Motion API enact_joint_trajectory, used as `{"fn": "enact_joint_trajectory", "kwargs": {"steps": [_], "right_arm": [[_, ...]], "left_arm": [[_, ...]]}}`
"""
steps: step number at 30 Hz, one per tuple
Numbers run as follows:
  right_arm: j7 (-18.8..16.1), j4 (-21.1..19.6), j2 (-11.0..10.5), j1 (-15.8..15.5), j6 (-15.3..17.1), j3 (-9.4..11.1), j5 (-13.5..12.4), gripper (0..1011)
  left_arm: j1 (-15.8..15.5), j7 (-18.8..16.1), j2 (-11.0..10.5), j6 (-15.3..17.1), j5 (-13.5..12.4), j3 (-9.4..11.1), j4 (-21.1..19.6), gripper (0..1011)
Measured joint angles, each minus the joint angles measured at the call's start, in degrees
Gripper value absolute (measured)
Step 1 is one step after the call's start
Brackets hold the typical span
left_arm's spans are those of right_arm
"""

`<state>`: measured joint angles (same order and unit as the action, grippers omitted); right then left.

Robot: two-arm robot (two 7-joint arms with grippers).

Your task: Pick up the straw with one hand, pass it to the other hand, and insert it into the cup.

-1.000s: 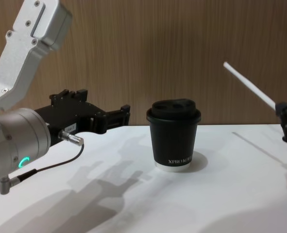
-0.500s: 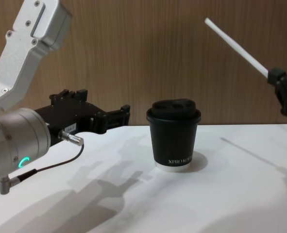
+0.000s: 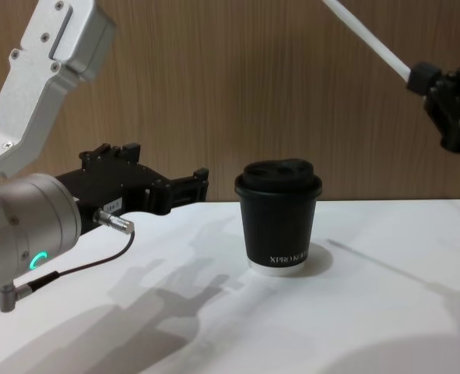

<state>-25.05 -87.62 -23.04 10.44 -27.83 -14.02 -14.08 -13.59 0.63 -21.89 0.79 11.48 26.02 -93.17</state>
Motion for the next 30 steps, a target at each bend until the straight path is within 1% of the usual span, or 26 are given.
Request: {"fn": "enact_joint_trajectory", "kwargs": {"steps": [1,4,7,8,11,13,17,23,24,27,28,30], "right_arm": [[0.0,0.0,0.0,0.0,0.0,0.0,0.0,3],[-2.9,0.1,-0.3,0.6,-1.4,-0.5,-2.4,3],[-5.0,0.1,-0.4,1.0,-2.5,-0.9,-4.0,3],[-5.0,0.1,-0.4,1.0,-2.5,-0.9,-4.0,3],[-6.8,0.1,-0.5,1.3,-3.4,-1.2,-5.5,3],[-7.4,0.1,-0.6,1.4,-3.7,-1.3,-6.0,3],[-8.6,0.1,-0.6,1.6,-4.3,-1.5,-6.9,3],[-10.0,0.1,-0.7,1.9,-5.0,-1.7,-8.0,3],[-10.1,0.1,-0.7,1.9,-5.1,-1.7,-8.1,3],[-10.5,0.1,-0.7,2.0,-5.3,-1.8,-8.4,3],[-10.6,0.1,-0.7,2.0,-5.3,-1.8,-8.5,3],[-10.8,0.1,-0.7,2.0,-5.4,-1.8,-8.7,3]], "left_arm": [[0.0,0.0,0.0,0.0,0.0,0.0,0.0,1003],[0.0,0.0,0.0,0.0,0.0,0.0,0.0,1003],[0.0,0.0,0.0,0.0,0.0,0.0,0.0,1002],[0.0,0.0,0.0,0.0,0.0,0.0,0.0,1002],[0.0,0.1,0.0,0.0,0.0,0.0,0.0,1003],[0.0,0.4,0.0,0.0,0.1,-0.1,0.0,1003],[-0.1,1.7,-0.1,0.0,1.1,-0.3,-0.3,1003],[-0.3,4.7,-0.1,0.0,4.0,-1.1,-0.9,1002],[-0.4,5.8,-0.1,0.0,5.1,-1.5,-1.1,1003],[-0.4,7.2,-0.1,0.1,6.7,-1.9,-1.4,1003],[-0.5,8.2,-0.1,0.2,7.9,-2.2,-1.6,1003],[-0.5,9.3,0.0,0.4,9.1,-2.6,-1.8,1003]]}}
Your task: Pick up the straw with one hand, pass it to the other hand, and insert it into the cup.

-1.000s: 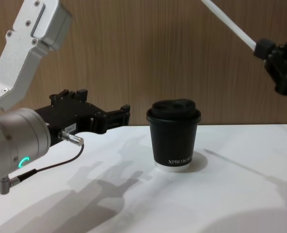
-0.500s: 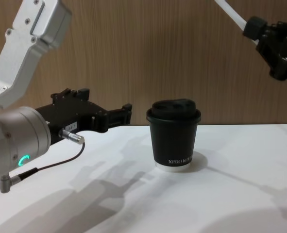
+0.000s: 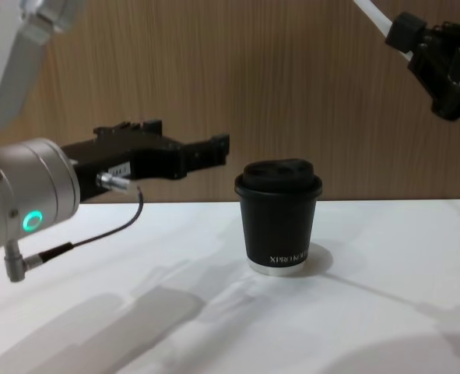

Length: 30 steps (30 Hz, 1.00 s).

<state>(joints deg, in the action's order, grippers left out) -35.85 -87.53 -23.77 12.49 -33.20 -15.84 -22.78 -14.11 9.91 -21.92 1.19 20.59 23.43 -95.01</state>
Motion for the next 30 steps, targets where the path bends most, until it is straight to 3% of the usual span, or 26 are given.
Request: {"fn": "enact_joint_trajectory", "kwargs": {"steps": [13,16,20,25,27,30], "right_arm": [[-0.7,-0.1,-0.1,0.1,-0.4,-0.1,-0.6,3],[-0.8,-0.1,-0.1,0.1,-0.4,-0.1,-0.6,3],[-0.9,-0.1,-0.1,0.1,-0.4,-0.1,-0.7,3],[-1.0,-0.1,-0.1,0.2,-0.5,-0.2,-0.8,3],[-1.0,-0.1,-0.1,0.2,-0.5,-0.2,-0.8,3],[-1.0,-0.1,-0.1,0.2,-0.5,-0.2,-0.8,3]], "left_arm": [[-0.8,8.5,0.7,2.6,11.1,-2.8,-1.7,1002],[-1.2,11.2,1.0,3.9,15.1,-3.6,-2.1,1003],[-1.5,13.0,1.2,4.9,17.9,-4.0,-2.2,1003],[-2.4,16.7,2.1,7.4,24.1,-4.8,-2.4,1003],[-2.5,17.1,2.2,7.7,24.8,-4.9,-2.4,1003],[-3.1,19.1,3.0,9.2,28.5,-5.2,-2.2,1003]]}}
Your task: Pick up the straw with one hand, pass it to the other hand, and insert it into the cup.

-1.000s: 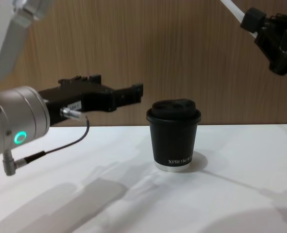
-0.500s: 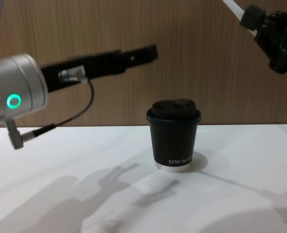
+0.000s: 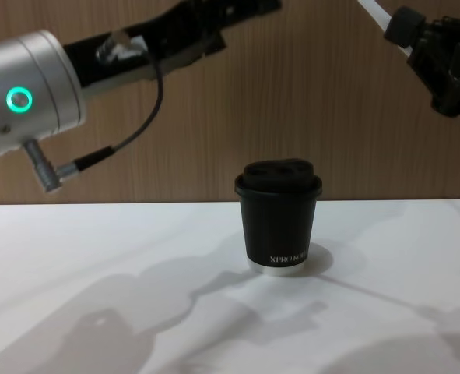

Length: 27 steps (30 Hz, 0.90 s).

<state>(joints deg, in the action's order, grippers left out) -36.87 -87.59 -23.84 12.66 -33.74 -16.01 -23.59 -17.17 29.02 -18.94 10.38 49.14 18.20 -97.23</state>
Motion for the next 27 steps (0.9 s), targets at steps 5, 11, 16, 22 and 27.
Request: {"fn": "enact_joint_trajectory", "kwargs": {"steps": [5,11,16,22,27], "right_arm": [[0.0,0.0,0.0,0.0,0.0,0.0,0.0,3],[-0.1,0.0,0.0,0.0,0.0,0.0,-0.1,3],[-0.1,0.0,0.0,0.0,0.0,0.0,-0.1,3],[-0.1,0.0,0.0,0.0,0.0,0.0,-0.1,3],[-0.1,0.0,0.0,0.0,0.0,0.0,-0.1,3]], "left_arm": [[-0.6,2.0,1.1,1.7,4.1,-0.3,0.4,1003],[-1.4,4.3,2.8,3.7,9.4,-0.5,1.2,1003],[-2.0,5.6,4.8,5.3,13.8,-0.5,2.1,1003],[-2.6,5.6,6.9,6.4,17.1,-0.3,3.3,1003],[-3.3,4.8,8.7,7.0,19.2,0.1,4.6,1003]]}}
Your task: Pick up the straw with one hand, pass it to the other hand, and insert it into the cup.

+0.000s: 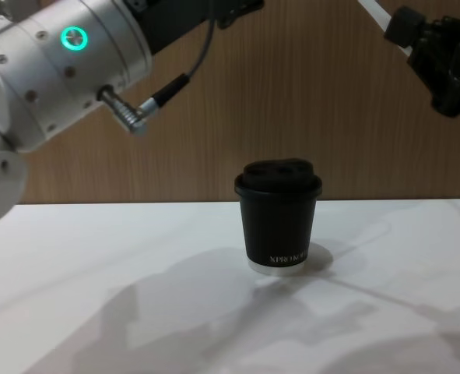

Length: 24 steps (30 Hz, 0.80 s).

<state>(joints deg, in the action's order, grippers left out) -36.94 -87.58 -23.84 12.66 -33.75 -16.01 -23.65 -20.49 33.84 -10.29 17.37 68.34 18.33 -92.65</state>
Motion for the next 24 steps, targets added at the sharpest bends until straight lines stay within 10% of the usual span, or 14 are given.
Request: {"fn": "enact_joint_trajectory", "kwargs": {"steps": [24], "right_arm": [[0.0,0.0,0.0,0.0,0.0,0.0,0.0,3]], "left_arm": [[-2.2,-1.7,3.3,0.3,3.5,1.8,3.5,906]]}}
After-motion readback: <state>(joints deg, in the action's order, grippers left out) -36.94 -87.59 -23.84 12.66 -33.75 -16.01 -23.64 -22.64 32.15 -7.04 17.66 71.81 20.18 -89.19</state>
